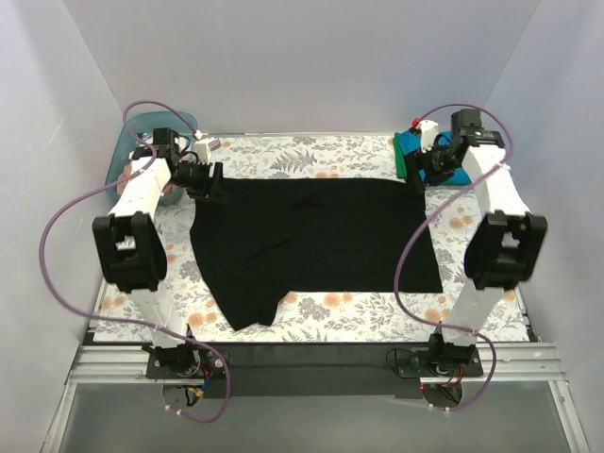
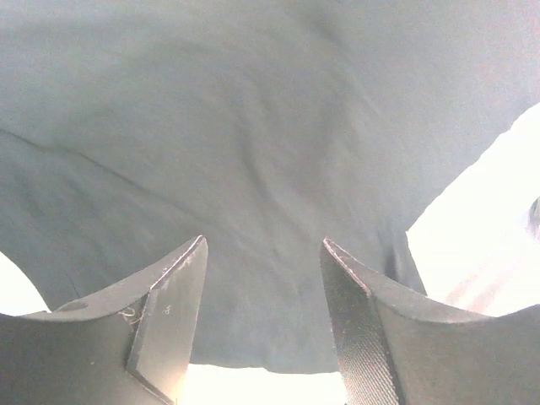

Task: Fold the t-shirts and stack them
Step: Fold the tshirt

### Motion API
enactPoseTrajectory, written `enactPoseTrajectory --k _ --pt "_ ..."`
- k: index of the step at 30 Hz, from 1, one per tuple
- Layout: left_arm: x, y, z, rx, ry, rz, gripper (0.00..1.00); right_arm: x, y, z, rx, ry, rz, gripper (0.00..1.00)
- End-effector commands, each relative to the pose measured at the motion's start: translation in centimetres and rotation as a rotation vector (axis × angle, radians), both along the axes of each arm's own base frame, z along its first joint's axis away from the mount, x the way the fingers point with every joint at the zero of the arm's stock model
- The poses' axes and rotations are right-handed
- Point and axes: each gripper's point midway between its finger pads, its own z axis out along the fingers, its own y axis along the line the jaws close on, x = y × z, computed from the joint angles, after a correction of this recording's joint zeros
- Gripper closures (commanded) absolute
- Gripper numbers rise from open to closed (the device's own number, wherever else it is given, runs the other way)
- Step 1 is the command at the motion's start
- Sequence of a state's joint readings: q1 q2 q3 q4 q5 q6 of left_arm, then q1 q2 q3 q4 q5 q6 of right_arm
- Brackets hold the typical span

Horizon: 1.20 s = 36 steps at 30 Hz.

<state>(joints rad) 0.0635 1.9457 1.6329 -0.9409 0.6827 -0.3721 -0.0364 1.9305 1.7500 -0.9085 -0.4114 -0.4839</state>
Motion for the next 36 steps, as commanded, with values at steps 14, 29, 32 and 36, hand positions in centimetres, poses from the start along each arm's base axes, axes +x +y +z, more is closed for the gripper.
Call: enactPoseTrajectory --k 14,29,32,36 --pt "-22.7 1.8 -3.5 0.212 -0.094 -0.507 0.53 -23.4 -3.5 -7.3 -0.404 0.105 0.46 0.53" --pt "-21.7 2.3 -4.1 0.242 -0.104 -0.49 0.52 -23.6 -5.3 -12.6 -0.586 0.099 0.503 0.52" --pt "-21.8 2.2 -4.3 0.242 -0.111 -0.496 0.52 -23.3 -5.7 -12.6 -0.611 0.09 0.508 0.52" --pt "-21.8 2.4 -4.7 0.257 -0.122 -0.499 0.52 -23.7 -5.8 -13.3 -0.611 0.116 0.521 0.54"
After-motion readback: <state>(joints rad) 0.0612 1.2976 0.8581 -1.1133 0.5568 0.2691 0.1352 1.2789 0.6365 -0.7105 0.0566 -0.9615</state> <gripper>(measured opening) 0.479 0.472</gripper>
